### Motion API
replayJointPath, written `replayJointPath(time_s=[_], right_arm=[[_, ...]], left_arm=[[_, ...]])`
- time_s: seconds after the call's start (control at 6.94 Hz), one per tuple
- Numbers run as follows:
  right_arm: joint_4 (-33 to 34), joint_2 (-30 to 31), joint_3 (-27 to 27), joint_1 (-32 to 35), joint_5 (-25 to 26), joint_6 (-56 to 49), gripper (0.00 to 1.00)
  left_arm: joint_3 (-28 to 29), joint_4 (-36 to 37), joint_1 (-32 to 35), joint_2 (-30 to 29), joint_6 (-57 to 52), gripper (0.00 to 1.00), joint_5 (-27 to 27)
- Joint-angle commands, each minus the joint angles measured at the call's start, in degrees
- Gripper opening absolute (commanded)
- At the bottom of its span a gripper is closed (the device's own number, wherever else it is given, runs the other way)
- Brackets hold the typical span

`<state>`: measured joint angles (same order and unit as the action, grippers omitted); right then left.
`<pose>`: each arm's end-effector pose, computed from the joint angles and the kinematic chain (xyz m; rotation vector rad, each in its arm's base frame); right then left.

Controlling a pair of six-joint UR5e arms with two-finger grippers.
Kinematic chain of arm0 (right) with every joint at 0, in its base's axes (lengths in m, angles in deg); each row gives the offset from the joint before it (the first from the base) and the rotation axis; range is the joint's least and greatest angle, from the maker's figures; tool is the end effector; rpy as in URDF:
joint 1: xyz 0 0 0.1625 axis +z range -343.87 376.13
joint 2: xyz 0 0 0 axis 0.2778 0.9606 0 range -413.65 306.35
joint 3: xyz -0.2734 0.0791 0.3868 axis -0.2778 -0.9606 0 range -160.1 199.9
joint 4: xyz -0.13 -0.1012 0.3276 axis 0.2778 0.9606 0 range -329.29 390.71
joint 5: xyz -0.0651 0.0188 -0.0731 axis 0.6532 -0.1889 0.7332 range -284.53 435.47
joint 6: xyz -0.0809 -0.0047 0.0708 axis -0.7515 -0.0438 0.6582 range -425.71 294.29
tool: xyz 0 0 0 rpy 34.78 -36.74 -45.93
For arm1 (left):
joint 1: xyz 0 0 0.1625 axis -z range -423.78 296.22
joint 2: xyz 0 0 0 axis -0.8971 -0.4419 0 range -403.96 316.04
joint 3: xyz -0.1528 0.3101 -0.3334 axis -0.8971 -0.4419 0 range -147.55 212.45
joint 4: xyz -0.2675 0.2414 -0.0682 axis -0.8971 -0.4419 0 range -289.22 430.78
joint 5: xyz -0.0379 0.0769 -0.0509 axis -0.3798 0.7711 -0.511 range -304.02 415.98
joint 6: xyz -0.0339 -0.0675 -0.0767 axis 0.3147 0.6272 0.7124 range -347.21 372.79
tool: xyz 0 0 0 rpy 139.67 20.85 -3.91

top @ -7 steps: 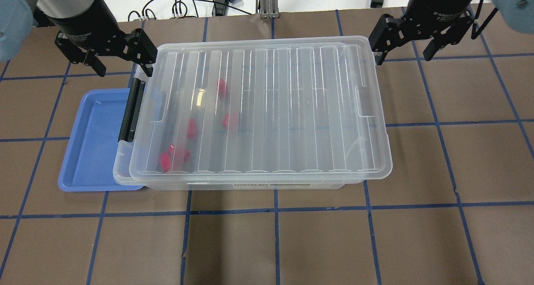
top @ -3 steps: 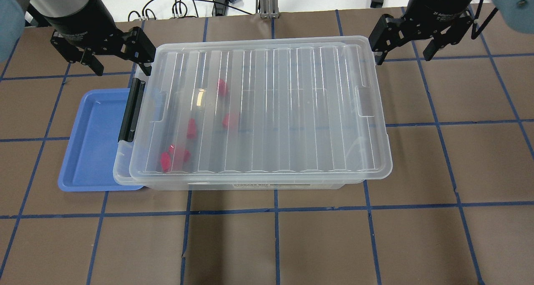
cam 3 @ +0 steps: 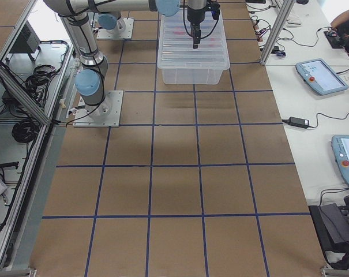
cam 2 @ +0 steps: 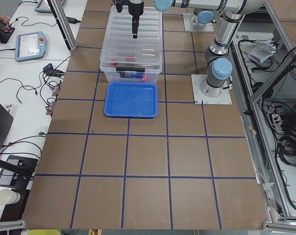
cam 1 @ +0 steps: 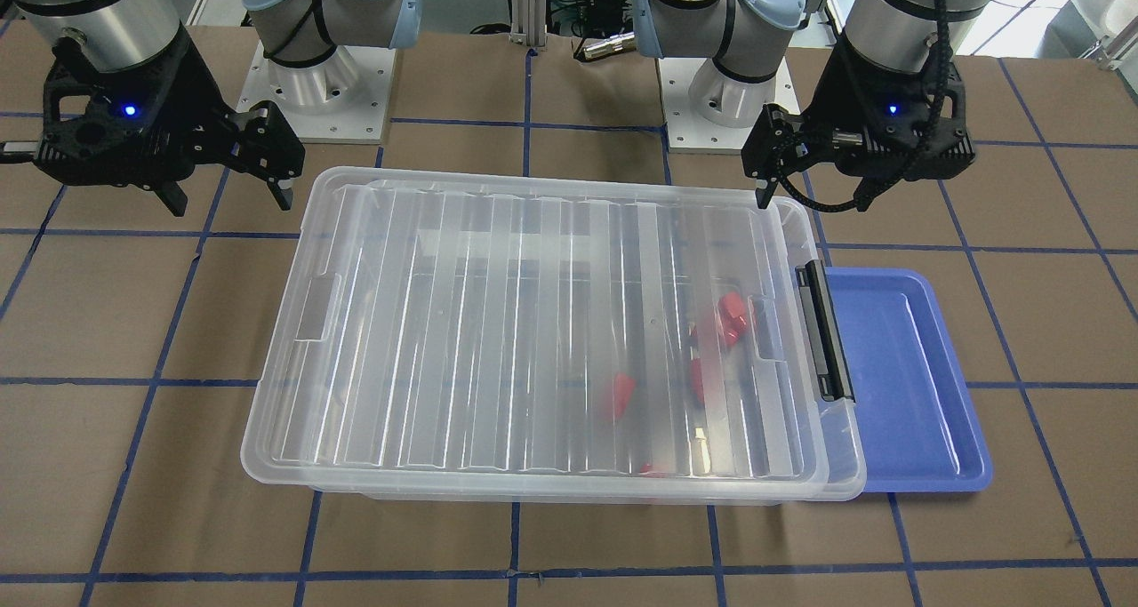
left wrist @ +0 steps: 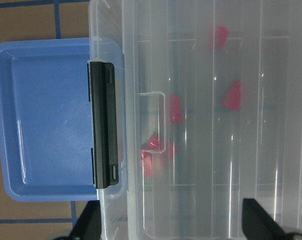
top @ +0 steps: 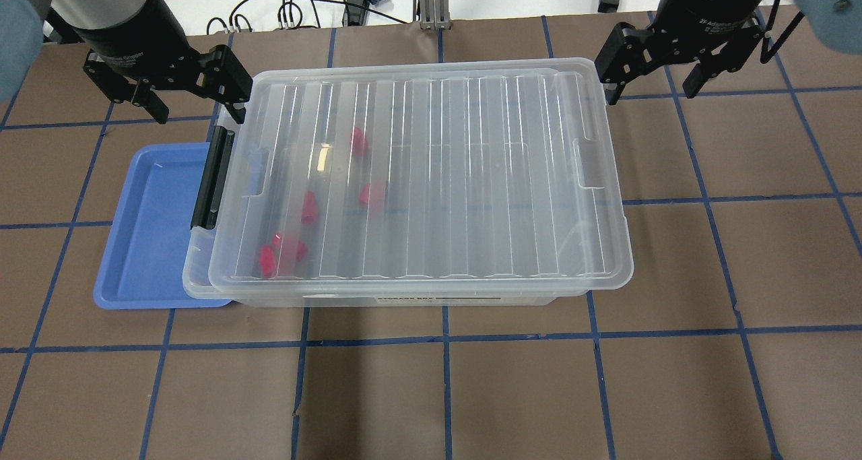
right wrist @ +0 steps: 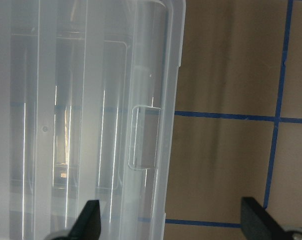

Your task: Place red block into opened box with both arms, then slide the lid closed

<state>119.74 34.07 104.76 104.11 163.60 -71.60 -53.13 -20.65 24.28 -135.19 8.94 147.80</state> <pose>0.1204 -0.4680 0.5551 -0.1060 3.1089 -0.0548 -0.1144 -0.4585 0.5572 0.0509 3.1075 -0.0452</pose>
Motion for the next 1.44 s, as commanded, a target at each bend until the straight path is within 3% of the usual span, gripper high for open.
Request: replayJointPath(time_s=[0.0,0.43,1.3], right_arm=[[0.0,0.0,0.0,0.0,0.0,0.0,1.00],[0.0,-0.1,0.3,0.0,0.0,0.0,1.00],[0.0,-0.1,0.0,0.0,-0.1,-0.1,1.00]], left_arm=[[0.1,-1.5,0.0,0.6,0.4,1.00,-0.2],[0.2,-1.4,0.4,0.3,0.3,1.00,-4.4],[0.1,-0.7,0.4,0.5,-0.5,1.00,-2.6]])
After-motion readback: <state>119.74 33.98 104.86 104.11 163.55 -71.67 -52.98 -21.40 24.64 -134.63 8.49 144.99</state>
